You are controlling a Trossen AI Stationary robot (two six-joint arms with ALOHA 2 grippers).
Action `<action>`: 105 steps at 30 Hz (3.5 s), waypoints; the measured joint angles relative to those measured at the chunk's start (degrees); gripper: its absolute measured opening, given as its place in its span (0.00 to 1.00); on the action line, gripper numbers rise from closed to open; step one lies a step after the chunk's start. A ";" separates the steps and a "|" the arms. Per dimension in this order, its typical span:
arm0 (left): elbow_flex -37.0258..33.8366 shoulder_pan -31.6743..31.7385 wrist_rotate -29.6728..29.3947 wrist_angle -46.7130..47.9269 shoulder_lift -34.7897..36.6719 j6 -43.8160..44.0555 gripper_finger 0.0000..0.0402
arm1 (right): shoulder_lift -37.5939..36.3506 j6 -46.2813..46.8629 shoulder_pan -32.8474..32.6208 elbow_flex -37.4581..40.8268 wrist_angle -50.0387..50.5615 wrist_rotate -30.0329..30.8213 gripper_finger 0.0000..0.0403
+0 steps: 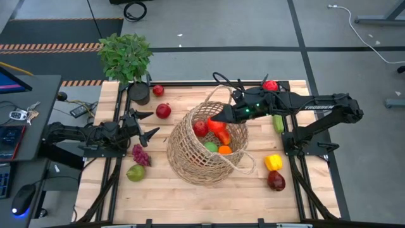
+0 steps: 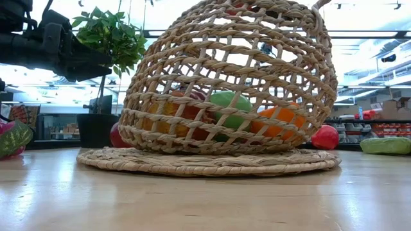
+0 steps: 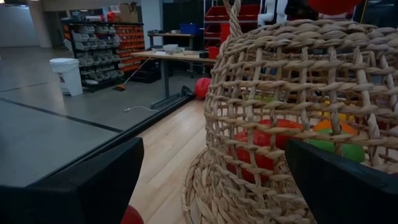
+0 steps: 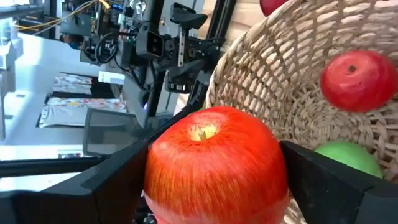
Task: Build produce basket
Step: Put the red apple into the brown basket, then put the green cucumber into the brown basket
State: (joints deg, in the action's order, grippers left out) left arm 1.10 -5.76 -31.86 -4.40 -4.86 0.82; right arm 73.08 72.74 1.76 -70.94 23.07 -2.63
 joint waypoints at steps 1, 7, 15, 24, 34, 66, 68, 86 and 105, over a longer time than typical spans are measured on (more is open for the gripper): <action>0.00 0.00 0.00 0.00 0.00 0.02 0.99 | 0.00 -0.54 0.00 0.00 -0.01 0.00 0.88; 0.01 0.02 0.00 -0.02 0.00 0.00 0.99 | 0.04 -11.44 0.00 0.00 0.58 1.59 0.89; 0.02 0.00 0.00 0.02 0.00 0.00 0.99 | 6.17 -26.86 -0.02 0.00 4.04 2.04 0.90; 0.02 0.00 0.02 -0.02 0.00 0.00 0.99 | 13.66 -35.76 0.22 0.02 7.75 -2.91 0.90; 0.02 0.02 0.02 0.00 0.00 0.02 0.99 | 13.83 -45.57 -1.18 -0.10 6.09 -2.47 0.90; 0.00 0.01 0.02 -0.03 0.00 0.00 0.99 | 14.05 -94.85 -5.64 -6.65 12.20 11.82 0.90; 0.02 0.00 0.00 -0.02 0.00 0.00 0.99 | 14.10 -93.42 -4.88 -5.07 12.45 10.33 0.90; 0.02 0.00 0.02 -0.02 0.00 0.00 0.99 | 22.52 -89.92 -1.48 7.63 -1.15 8.51 0.99; 0.02 0.00 0.02 -0.02 0.00 0.02 0.99 | 9.51 -83.44 -1.08 -1.92 13.07 8.81 0.99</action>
State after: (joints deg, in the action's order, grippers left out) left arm 1.13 -5.76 -31.83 -4.43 -4.86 0.84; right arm 82.59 -10.70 0.68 -72.86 36.14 6.18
